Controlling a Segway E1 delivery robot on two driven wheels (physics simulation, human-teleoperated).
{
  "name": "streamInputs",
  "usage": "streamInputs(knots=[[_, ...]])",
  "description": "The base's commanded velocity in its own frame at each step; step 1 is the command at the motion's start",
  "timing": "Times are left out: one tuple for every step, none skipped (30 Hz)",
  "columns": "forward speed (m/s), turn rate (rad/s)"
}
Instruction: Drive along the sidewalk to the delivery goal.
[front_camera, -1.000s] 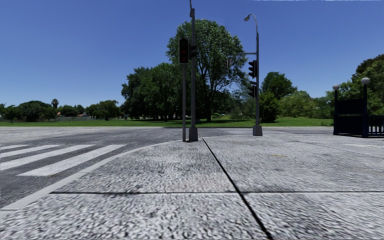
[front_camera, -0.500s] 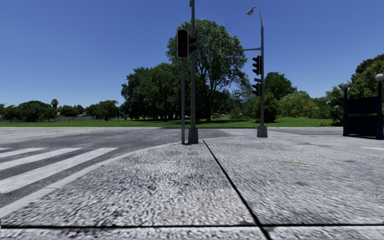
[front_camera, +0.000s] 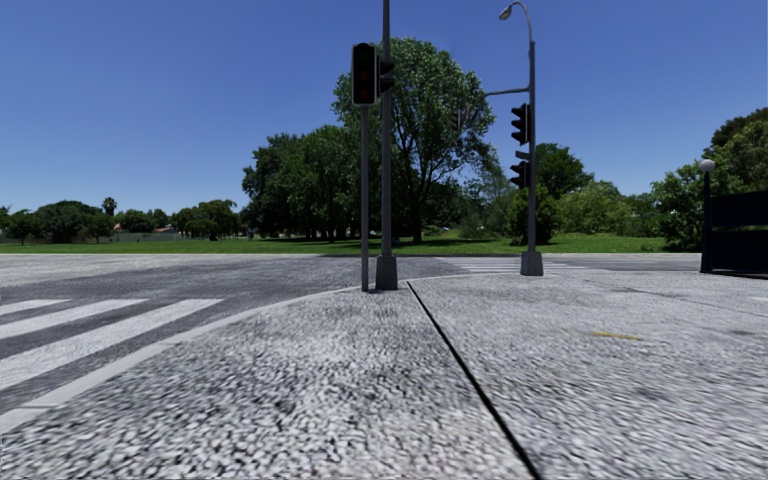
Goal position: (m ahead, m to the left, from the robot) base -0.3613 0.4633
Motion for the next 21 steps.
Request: streamInputs(knots=[[0.00, 0.00], [0.00, 0.00], [0.00, 0.00], [0.00, 0.00], [0.00, 0.00], [0.00, 0.00], [0.00, 0.00], [0.00, 0.00], [0.00, 0.00], [0.00, 0.00], [0.00, 0.00], [0.00, 0.00], [0.00, 0.00], [0.00, 0.00], [0.00, 0.00], [0.00, 0.00], [0.00, 0.00], [0.00, 0.00], [0.00, 0.00], [0.00, 0.00], [0.00, 0.00]])
